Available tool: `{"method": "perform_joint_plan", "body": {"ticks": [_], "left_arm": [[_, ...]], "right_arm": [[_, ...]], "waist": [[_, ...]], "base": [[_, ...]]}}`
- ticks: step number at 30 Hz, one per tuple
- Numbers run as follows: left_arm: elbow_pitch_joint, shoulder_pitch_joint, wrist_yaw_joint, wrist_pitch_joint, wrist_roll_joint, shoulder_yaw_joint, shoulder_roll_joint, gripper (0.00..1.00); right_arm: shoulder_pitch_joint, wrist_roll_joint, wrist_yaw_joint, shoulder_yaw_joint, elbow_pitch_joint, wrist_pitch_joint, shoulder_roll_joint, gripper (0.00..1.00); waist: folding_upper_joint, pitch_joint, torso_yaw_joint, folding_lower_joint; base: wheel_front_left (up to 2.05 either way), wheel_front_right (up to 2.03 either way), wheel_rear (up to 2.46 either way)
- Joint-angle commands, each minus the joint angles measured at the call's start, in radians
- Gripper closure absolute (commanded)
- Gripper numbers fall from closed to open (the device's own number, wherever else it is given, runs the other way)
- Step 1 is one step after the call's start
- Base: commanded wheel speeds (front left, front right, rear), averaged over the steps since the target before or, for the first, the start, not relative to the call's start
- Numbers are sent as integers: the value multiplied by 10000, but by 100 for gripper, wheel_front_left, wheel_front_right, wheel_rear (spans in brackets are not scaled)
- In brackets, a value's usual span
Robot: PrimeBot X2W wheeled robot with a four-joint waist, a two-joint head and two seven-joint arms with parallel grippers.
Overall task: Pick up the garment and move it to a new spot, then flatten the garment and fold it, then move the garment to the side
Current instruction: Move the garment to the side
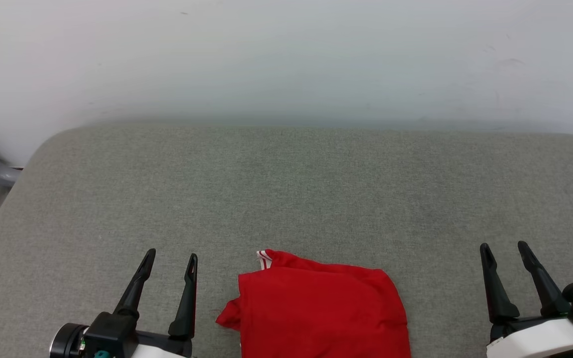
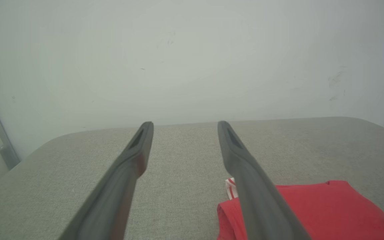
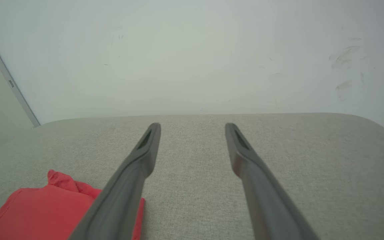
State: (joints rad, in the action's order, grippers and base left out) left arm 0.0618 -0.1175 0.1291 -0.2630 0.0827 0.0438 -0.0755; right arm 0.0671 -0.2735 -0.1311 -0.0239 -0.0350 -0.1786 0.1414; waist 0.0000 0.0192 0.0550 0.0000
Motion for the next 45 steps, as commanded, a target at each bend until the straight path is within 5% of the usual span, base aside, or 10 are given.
{"method": "perform_joint_plan", "body": {"ticks": [1, 11, 20, 29, 45], "left_arm": [[-31, 93, 6, -21, 27, 13, -10, 0], [-159, 122, 16, -21, 120, 74, -60, 0], [-241, 239, 18, -21, 192, 181, -238, 0], [-304, 689, 19, -21, 235, 348, -296, 0], [-461, 1314, 20, -21, 171, 582, -212, 0]], "right_arm": [[-27, -79, 9, -19, -12, -3, -59, 0], [-14, -611, 9, 351, 292, 1073, 276, 0], [-336, -2080, 9, 1852, 1043, 6375, 1525, 0], [-811, -2123, 9, 1791, 1124, 10484, 1082, 0], [-1439, -1315, 7, 2275, -702, 11470, 196, 0]], "waist": [[0, 5, 9, 0], [0, 57, 78, 0], [0, -141, 206, 0], [0, -917, 607, 0], [0, -1726, 1359, 0]], "base": [[0, 0, 0], [0, 0, 0], [0, 0, 0], [0, 0, 0], [0, 0, 0]]}}
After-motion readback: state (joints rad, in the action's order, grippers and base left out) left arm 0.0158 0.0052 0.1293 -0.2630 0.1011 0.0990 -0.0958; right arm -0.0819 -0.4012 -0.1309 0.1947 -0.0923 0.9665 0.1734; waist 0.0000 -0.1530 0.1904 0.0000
